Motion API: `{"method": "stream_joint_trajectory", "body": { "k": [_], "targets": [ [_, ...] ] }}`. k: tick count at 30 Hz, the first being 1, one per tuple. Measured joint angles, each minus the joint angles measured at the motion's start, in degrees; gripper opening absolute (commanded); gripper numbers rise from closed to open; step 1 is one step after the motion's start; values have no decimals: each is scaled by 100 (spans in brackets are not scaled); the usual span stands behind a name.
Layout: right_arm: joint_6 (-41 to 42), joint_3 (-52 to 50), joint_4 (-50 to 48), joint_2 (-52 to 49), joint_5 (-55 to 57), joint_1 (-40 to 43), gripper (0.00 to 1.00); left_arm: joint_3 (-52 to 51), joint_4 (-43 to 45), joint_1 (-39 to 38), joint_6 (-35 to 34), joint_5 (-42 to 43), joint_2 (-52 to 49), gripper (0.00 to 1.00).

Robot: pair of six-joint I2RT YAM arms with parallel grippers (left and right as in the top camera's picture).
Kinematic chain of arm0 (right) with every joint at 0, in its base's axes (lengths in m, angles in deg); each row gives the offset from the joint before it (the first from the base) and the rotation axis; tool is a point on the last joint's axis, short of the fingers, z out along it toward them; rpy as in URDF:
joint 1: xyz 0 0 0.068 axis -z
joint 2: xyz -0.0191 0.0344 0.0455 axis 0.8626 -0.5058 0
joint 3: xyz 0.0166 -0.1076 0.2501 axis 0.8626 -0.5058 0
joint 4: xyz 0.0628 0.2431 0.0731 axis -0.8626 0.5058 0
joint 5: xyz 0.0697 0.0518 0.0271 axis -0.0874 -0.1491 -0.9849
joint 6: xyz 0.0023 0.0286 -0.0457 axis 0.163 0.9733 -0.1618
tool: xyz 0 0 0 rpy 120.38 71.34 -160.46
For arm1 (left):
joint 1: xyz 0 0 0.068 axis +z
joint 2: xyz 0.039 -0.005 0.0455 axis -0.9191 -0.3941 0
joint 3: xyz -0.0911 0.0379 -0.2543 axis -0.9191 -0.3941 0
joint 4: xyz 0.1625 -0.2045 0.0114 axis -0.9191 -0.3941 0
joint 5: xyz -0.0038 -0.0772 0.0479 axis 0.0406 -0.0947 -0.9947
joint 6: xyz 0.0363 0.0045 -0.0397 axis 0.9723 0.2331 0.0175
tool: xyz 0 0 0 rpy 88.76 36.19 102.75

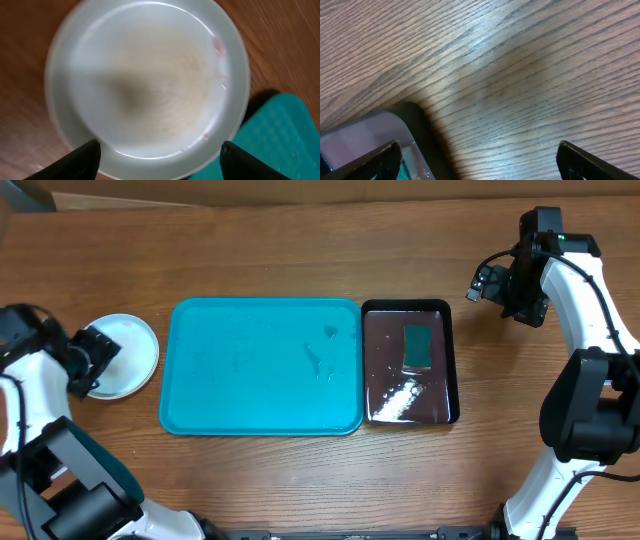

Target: Clean dirty plates on tray and stack at the side

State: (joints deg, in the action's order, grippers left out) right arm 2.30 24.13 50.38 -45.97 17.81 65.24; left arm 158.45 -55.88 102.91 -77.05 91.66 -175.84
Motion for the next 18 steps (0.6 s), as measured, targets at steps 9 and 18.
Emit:
{"method": "stream_joint_trajectory", "body": {
  "k": [9,18],
  "targets": [
    [0,0,0,0,2,0,100,0,118,-1384,723,175,0,100],
    [0,0,2,0,-2,0,100,0,114,-2184,861,210,0,100]
  ]
}}
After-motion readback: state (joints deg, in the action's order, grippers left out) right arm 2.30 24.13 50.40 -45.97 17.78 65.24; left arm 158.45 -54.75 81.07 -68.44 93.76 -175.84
